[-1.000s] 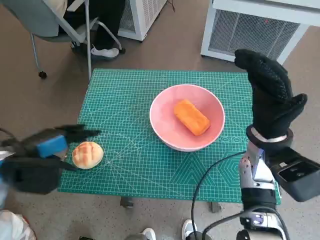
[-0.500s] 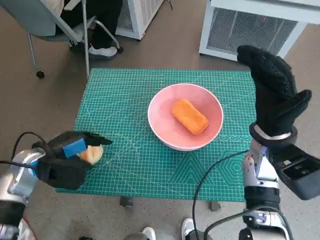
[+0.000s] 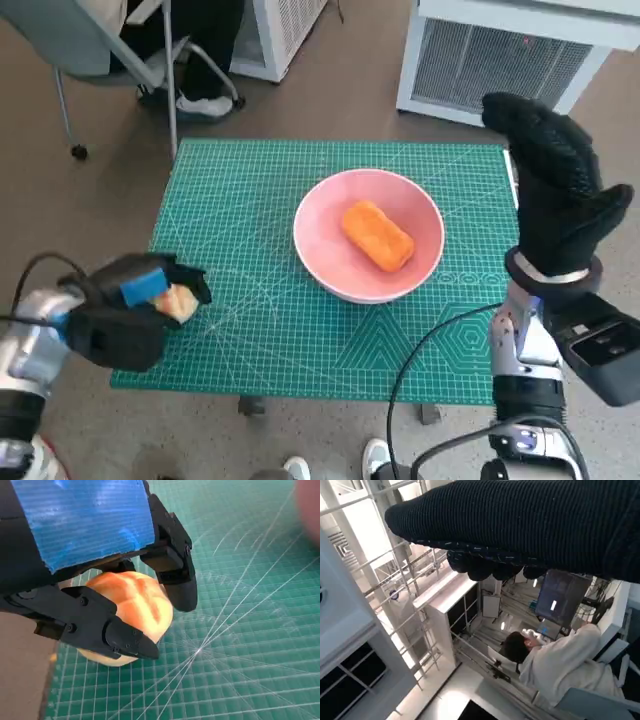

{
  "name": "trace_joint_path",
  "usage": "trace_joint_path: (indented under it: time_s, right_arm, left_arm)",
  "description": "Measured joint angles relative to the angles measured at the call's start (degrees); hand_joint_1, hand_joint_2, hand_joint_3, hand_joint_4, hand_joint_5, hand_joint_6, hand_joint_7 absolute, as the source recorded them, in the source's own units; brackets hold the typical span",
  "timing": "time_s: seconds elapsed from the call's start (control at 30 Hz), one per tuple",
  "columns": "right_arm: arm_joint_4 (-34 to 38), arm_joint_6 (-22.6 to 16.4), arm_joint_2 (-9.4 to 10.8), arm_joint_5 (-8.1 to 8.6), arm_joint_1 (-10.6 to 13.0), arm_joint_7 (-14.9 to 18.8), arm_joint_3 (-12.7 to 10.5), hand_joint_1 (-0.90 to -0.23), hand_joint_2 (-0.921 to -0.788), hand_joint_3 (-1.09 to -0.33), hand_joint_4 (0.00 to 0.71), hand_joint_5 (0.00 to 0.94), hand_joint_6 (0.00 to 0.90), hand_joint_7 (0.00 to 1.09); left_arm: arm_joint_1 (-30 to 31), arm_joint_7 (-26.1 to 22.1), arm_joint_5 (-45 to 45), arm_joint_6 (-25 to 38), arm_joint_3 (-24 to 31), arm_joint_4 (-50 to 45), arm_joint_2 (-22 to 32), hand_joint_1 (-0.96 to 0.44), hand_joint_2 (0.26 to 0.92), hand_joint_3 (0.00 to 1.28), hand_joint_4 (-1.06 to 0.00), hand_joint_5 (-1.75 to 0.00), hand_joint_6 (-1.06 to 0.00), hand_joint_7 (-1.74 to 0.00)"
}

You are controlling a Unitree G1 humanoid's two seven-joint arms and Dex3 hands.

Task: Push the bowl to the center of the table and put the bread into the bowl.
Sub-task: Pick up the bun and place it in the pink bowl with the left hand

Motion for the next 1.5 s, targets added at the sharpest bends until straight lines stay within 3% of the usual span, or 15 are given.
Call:
trace_joint_path:
  time_s: [0.27, 0.53, 0.83, 1.07, 1.2, 1.27, 1.3, 1.33, 1.37, 1.4, 1.5]
  right_arm:
    - [0.45, -0.39, -0.01, 0.1, -0.25, 0.14, -0.25, -0.576, -0.921, -0.872, -0.001, 0.5, -0.001, 0.74]
    - [1.77, -0.8, 0.08, 0.41, -1.21, 0.9, -0.75, -0.575, -0.921, -0.872, -0.001, 0.519, -0.001, 0.75]
    - [2.29, -1.41, 0.87, 0.11, -2.05, 0.91, -0.39, -0.571, -0.921, -0.887, -0.001, 0.523, -0.001, 0.72]
    - [2.36, -1.46, 1.02, 0.08, -2.03, 0.91, -0.13, -0.576, -0.921, -0.89, -0.001, 0.518, -0.001, 0.71]
    - [2.32, -1.46, 1.01, 0.06, -1.96, 0.91, -0.02, -0.579, -0.921, -0.887, -0.001, 0.512, -0.001, 0.71]
    - [2.25, -1.46, 1.0, 0.03, -1.91, 0.9, 0.02, -0.577, -0.921, -0.885, -0.001, 0.503, -0.001, 0.7]
    - [2.22, -1.47, 0.99, 0.0, -1.88, 0.9, 0.02, -0.577, -0.921, -0.885, -0.001, 0.499, -0.001, 0.7]
    - [2.21, -1.47, 0.97, -0.02, -1.87, 0.89, 0.02, -0.577, -0.921, -0.884, -0.001, 0.498, -0.001, 0.69]
    - [2.2, -1.47, 0.95, -0.06, -1.86, 0.89, 0.02, -0.578, -0.921, -0.883, -0.001, 0.496, -0.001, 0.69]
    - [2.19, -1.48, 0.89, -0.08, -1.82, 0.88, 0.01, -0.58, -0.921, -0.882, -0.001, 0.495, -0.001, 0.69]
    - [2.12, -1.49, 0.59, -0.06, -1.74, 0.87, -0.1, -0.584, -0.921, -0.879, -0.001, 0.494, -0.001, 0.69]
  left_arm:
    - [-8.65, 0.21, -6.56, 1.39, 5.08, -9.0, -0.69, 0.0, 0.921, 0.09, -0.57, -1.24, -0.68, -1.16]
    - [-20.86, -0.56, -5.57, 0.75, 0.59, -9.79, -6.27, 0.0, 0.921, 0.11, -0.56, -1.22, -0.66, -1.22]
    - [-33.68, 1.22, 3.18, -5.1, -9.16, 0.3, -16.96, 0.0, 0.92, 0.1, -0.57, -1.18, -0.67, -1.23]
    - [-37.72, 5.46, 9.68, -6.96, -14.75, 10.9, -24.68, 0.0, 0.921, 0.1, -0.58, -1.2, -0.66, -1.2]
    - [-38.16, 7.57, 12.85, -6.62, -17.29, 15.9, -27.88, 0.0, 0.92, 0.11, -0.62, -1.21, -0.6, -1.22]
    - [-38.14, 7.75, 13.45, -5.56, -18.16, 17.89, -29.11, 0.0, 0.921, 0.16, -0.57, -1.24, -0.55, -1.3]
    - [-38.12, 7.71, 13.72, -4.69, -18.54, 18.9, -29.73, -0.13, 0.921, 0.18, -0.52, -0.95, -0.53, -1.34]
    - [-38.12, 7.52, 13.94, -3.79, -18.88, 19.73, -30.24, -0.17, 0.921, 0.19, -0.53, -0.8, -0.52, -1.35]
    - [-38.11, 7.09, 14.16, -2.85, -19.19, 20.46, -30.6, -0.19, 0.902, 0.18, -0.53, -0.54, -0.48, -1.22]
    - [-38.12, 6.46, 14.29, -1.75, -19.53, 21.13, -30.99, -0.16, 0.886, 0.14, -0.51, -0.35, -0.47, -0.92]
    - [-38.11, 3.98, 14.84, 1.71, -20.67, 23.12, -32.05, -0.14, 0.866, 0.05, -0.35, -0.11, -0.45, -0.37]
